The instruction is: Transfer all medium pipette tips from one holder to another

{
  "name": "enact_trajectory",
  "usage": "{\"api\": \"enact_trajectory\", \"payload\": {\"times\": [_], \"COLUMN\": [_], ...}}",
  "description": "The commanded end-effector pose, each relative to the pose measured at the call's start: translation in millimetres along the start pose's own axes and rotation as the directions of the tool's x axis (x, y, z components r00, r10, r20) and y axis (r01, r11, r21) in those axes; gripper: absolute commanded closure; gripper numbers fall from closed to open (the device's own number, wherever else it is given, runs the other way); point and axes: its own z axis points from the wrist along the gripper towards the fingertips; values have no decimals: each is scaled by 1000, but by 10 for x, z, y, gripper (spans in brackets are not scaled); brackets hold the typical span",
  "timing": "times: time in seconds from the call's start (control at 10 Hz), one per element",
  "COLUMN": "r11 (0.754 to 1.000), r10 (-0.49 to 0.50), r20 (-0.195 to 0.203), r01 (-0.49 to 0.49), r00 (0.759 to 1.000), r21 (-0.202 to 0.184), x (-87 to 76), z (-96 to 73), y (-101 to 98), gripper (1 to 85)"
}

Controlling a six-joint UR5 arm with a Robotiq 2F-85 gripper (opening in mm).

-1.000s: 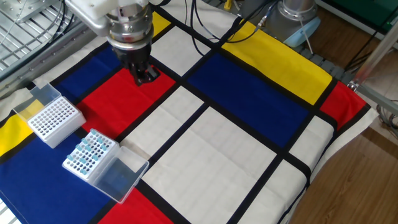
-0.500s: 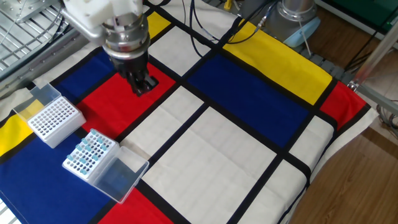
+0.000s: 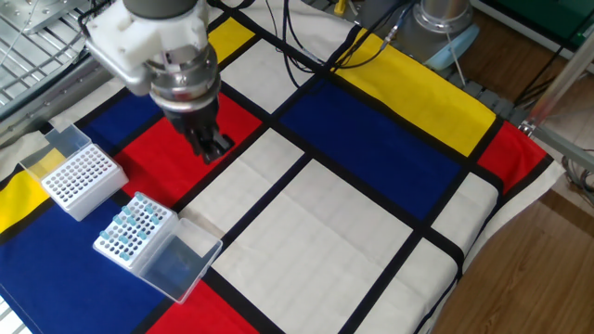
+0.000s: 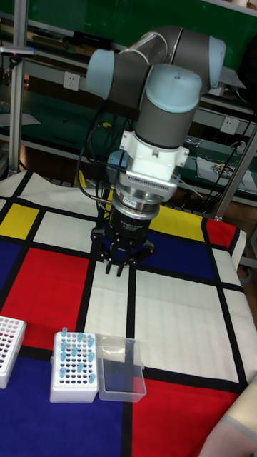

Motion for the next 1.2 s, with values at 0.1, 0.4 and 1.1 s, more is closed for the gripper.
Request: {"api": "enact_trajectory", "payload": {"times": [0.1, 0.4, 1.1], "r11": [999, 1000, 998], "r10": [-33, -25, -51], "r20": [19, 39, -5], "r01": [32, 25, 51], "r00": [999, 999, 999], "r21": [15, 12, 25], "x": [-255, -359, -255], "z": [158, 300, 275], "y": [139, 190, 171], "gripper": [603, 613, 660]}}
